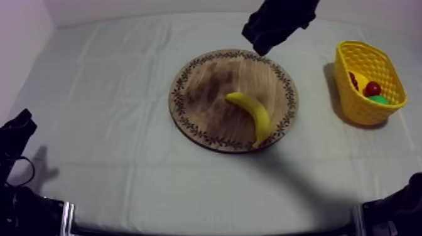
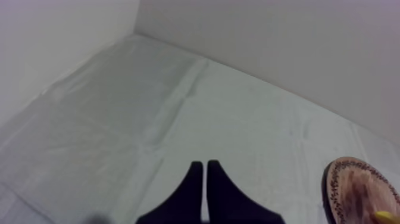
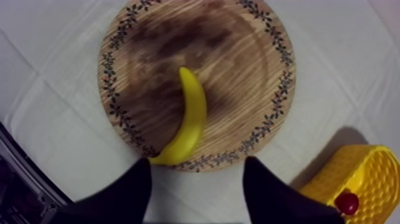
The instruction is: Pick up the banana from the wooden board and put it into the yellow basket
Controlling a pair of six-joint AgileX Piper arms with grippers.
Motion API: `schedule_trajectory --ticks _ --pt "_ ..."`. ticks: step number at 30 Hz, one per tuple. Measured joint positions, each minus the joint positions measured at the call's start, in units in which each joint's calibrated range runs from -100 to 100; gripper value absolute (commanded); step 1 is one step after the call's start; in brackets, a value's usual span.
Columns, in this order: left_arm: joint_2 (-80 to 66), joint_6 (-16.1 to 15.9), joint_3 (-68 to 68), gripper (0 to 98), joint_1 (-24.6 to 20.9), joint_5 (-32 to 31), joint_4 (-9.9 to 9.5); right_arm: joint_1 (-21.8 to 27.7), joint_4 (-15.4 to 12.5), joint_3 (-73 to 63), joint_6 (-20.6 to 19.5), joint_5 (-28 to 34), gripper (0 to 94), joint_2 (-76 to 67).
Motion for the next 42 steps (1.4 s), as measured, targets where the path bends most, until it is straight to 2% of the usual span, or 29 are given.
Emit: schedule_trajectory --ticks 5,10,28,42 --pt "0.0 0.0 0.0 0.1 0.0 0.0 0.0 0.6 1.0 1.0 -1.1 0.1 71.5 0.1" --pt "0.0 0.0 0.0 0.1 0.0 0.0 0.0 0.8 1.1 2.7 -1.5 -0.2 76.3 0.7" --pt "0.0 0.0 0.0 0.1 0.0 0.0 0.0 -0.8 0.7 11.4 -3.4 -8.6 79.3 8.2" --pt "0.0 0.0 0.0 0.1 0.0 0.0 0.0 -1.7 1.0 12.8 -5.4 -15.9 79.2 18.9"
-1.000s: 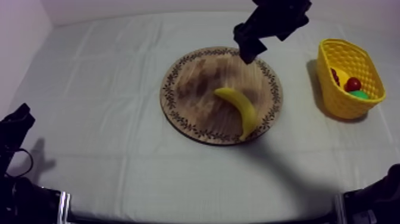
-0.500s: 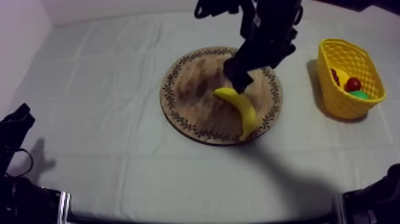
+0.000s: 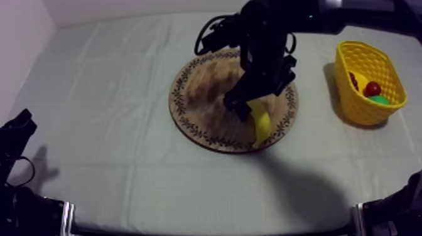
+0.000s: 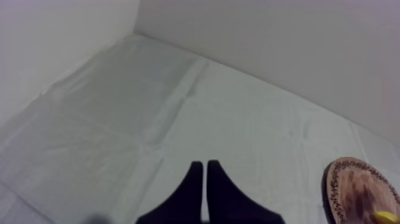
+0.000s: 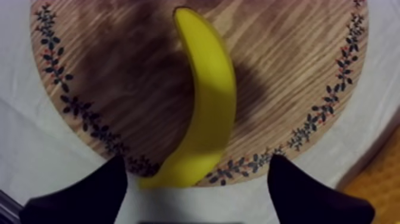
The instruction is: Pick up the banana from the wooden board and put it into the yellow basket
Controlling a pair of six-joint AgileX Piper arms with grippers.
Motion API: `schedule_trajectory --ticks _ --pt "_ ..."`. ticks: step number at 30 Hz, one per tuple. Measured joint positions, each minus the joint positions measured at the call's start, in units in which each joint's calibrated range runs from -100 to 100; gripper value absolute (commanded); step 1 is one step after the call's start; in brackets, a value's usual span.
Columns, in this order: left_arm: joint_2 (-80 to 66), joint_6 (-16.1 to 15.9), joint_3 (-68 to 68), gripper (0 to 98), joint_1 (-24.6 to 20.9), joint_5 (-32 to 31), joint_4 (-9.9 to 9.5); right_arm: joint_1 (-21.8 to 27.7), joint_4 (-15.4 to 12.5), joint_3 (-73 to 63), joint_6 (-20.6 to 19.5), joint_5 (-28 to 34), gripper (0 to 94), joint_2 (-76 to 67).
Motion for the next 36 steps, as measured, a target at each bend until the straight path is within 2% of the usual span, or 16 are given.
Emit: schedule_trajectory --ticks 8,13,18,27,31,36 --pt "0.0 0.0 0.0 0.1 0.0 0.0 0.0 0.6 0.6 -1.1 -0.6 -3.1 77.5 6.7" --pt "0.0 0.0 0.0 0.1 0.0 0.0 0.0 1.1 0.8 -2.7 -0.6 -4.3 72.2 9.5" --pt "0.0 0.0 0.0 0.1 0.0 0.0 0.0 1.4 0.3 -4.6 0.2 -4.3 59.5 11.2" --pt "0.0 0.0 0.0 0.1 0.0 0.0 0.0 1.7 0.0 -5.3 0.2 -4.5 27.3 12.6" --pt "0.0 0.0 0.0 0.1 0.0 0.0 0.0 1.9 0.0 -5.3 -0.1 -4.7 21.4 12.7" --pt "0.0 0.0 0.0 0.1 0.0 0.0 0.0 2.3 0.5 -5.1 -0.2 -4.7 18.9 11.5"
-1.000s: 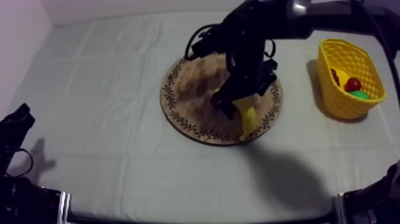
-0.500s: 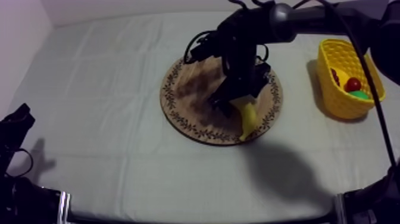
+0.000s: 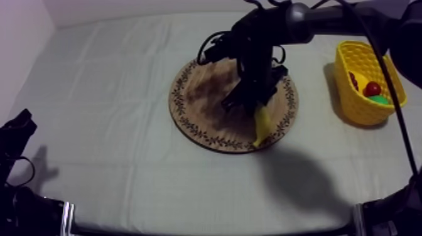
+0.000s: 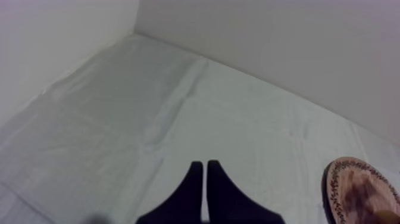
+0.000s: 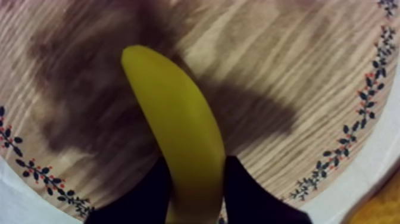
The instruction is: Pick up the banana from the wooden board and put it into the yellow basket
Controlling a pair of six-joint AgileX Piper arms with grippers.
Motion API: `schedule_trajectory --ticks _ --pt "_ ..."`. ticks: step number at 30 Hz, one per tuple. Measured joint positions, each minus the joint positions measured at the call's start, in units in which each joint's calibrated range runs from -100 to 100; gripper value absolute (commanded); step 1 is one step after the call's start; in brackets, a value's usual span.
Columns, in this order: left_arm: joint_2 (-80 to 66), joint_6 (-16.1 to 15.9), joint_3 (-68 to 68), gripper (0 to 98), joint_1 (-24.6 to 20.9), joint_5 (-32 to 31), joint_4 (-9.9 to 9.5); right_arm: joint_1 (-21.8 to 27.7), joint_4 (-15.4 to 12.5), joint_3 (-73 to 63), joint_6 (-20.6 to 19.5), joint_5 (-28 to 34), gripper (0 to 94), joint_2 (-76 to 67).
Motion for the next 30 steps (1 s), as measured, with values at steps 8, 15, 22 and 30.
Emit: schedule_trajectory --ticks 8,15,22,30 --pt "0.0 0.0 0.0 0.1 0.0 0.0 0.0 0.0 0.6 0.7 0.6 2.0 18.4 -5.8" --pt "0.0 0.0 0.0 0.1 0.0 0.0 0.0 0.3 0.3 -1.7 2.2 6.8 18.7 -14.1" --pt "0.0 0.0 0.0 0.1 0.0 0.0 0.0 0.9 0.0 -6.7 4.1 13.1 18.9 -23.4" --pt "0.0 0.0 0.0 0.1 0.0 0.0 0.0 1.8 0.1 -9.0 4.6 16.7 18.0 -30.0"
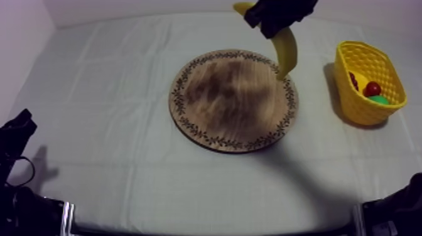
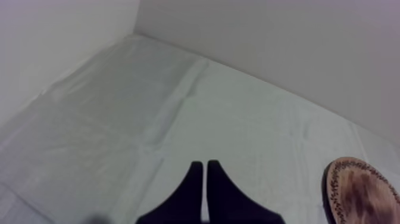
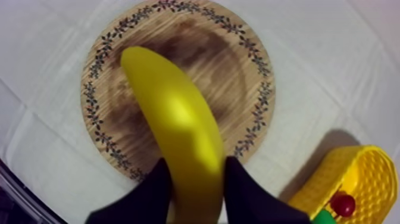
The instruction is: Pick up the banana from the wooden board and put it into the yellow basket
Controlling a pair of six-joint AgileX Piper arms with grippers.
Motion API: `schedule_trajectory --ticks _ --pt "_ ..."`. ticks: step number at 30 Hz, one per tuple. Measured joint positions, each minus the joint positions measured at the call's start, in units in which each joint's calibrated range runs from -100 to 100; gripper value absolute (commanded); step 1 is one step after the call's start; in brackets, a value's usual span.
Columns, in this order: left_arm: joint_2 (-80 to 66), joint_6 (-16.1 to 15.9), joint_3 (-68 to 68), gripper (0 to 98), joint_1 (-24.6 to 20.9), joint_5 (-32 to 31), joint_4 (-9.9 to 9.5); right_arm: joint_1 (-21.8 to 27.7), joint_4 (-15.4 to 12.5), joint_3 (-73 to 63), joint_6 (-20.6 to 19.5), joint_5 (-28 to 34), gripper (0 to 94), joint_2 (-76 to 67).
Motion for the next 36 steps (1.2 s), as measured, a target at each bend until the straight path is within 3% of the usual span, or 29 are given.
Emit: schedule_trajectory --ticks 10,29,36 --pt "0.0 0.0 0.0 0.1 0.0 0.0 0.0 5.0 0.2 3.6 0.9 0.8 19.1 -3.2" --pt "0.0 0.0 0.0 0.1 0.0 0.0 0.0 25.4 2.7 12.4 2.8 -2.5 21.2 -6.1" --pt "0.0 0.0 0.0 0.1 0.0 0.0 0.0 30.1 2.8 12.7 3.1 -3.7 21.7 -5.1"
